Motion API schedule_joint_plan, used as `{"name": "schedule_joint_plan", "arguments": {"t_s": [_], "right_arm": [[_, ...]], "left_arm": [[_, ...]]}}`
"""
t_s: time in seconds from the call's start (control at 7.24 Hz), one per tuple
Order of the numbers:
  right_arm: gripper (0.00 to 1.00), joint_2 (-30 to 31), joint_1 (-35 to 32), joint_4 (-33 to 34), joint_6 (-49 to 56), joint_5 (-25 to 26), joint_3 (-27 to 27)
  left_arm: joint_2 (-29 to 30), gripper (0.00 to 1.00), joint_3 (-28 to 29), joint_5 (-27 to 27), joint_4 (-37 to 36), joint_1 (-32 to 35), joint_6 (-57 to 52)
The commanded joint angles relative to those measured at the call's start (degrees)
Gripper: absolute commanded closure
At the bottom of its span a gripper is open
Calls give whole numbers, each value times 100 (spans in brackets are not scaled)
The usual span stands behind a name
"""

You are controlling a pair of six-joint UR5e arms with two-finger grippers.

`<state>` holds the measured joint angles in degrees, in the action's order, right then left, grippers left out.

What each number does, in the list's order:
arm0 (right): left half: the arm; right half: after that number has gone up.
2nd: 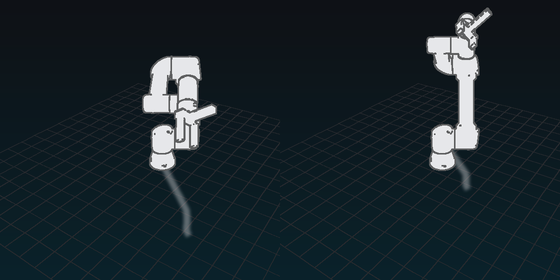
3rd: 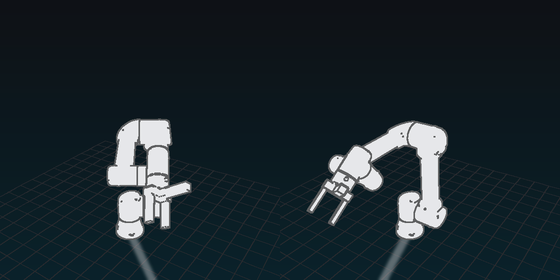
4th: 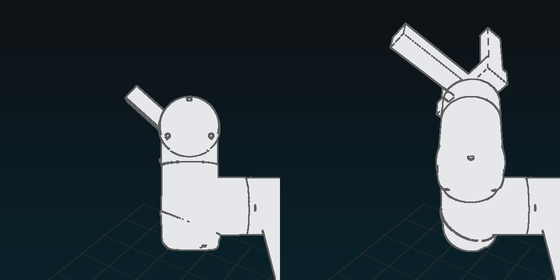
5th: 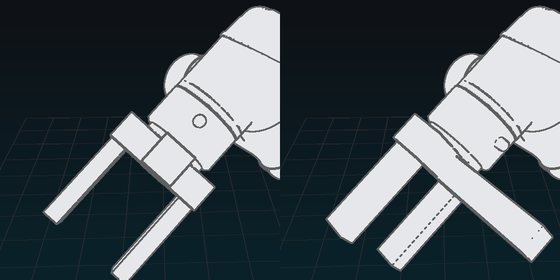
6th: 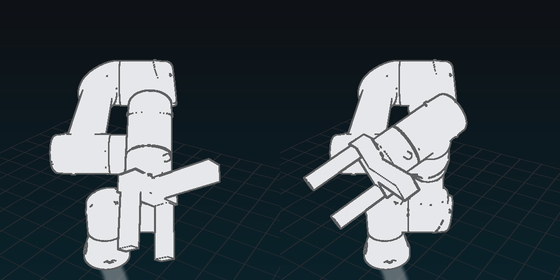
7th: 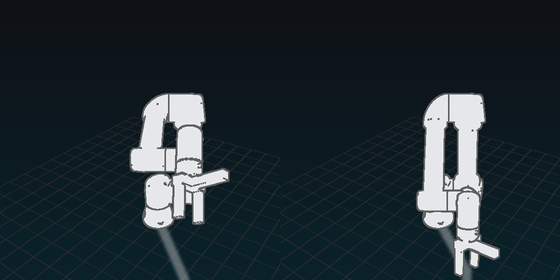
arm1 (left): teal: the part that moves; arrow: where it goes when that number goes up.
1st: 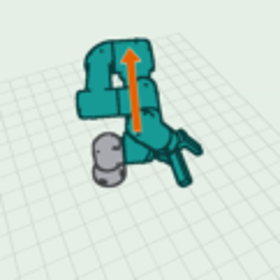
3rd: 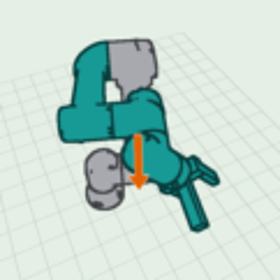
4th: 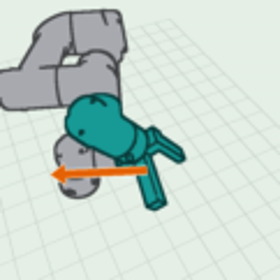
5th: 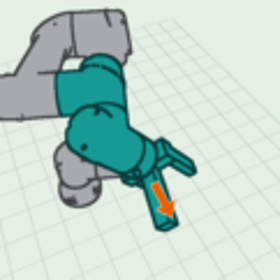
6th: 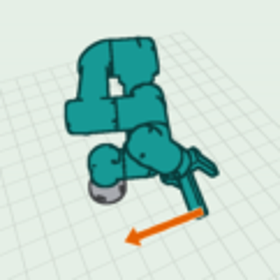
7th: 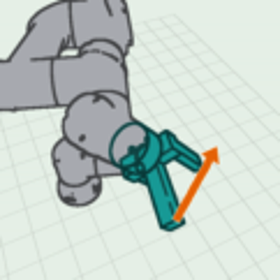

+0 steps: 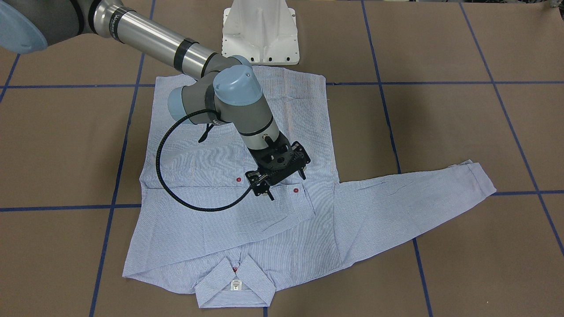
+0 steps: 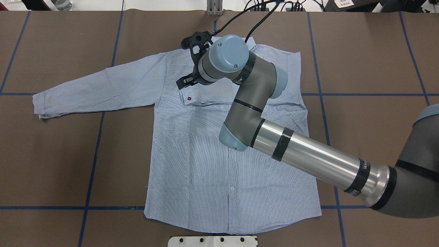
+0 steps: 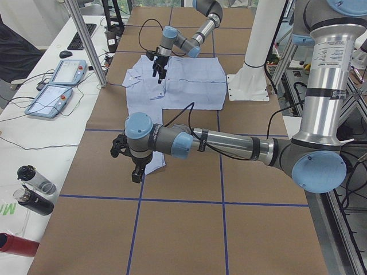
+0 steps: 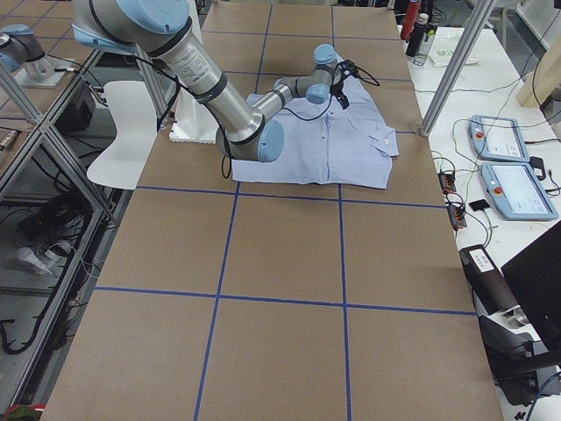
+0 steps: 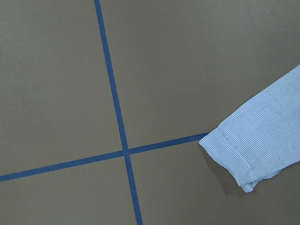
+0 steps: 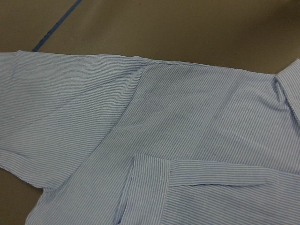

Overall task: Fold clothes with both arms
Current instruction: 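Lift the sleeve with the right gripper and fold it across the shirt's chest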

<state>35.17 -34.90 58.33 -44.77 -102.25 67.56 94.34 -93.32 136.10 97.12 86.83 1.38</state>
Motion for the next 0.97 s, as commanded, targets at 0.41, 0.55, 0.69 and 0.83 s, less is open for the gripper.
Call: {"name": "schedule_joint_plan", "arguments": {"t_s": [0.41, 0.55, 0.69, 0.83], "right_arm": [[1, 1224, -902, 3754, -225, -900, 3030], [1, 1403, -1061, 4261, -234, -1006, 3418], [1, 1553, -1263, 4753, -225, -1225, 3735], [0, 1737, -1509, 4932, -216, -1523, 3981]], "left_arm": [[-266, 1, 216, -828, 2349, -1113, 3404], [-441, 1, 278, -1109, 2991, -1525, 4335], [-547, 1, 357, -1434, 3528, -1921, 5223], [-575, 1, 497, -1715, 3968, -2307, 6015]]}}
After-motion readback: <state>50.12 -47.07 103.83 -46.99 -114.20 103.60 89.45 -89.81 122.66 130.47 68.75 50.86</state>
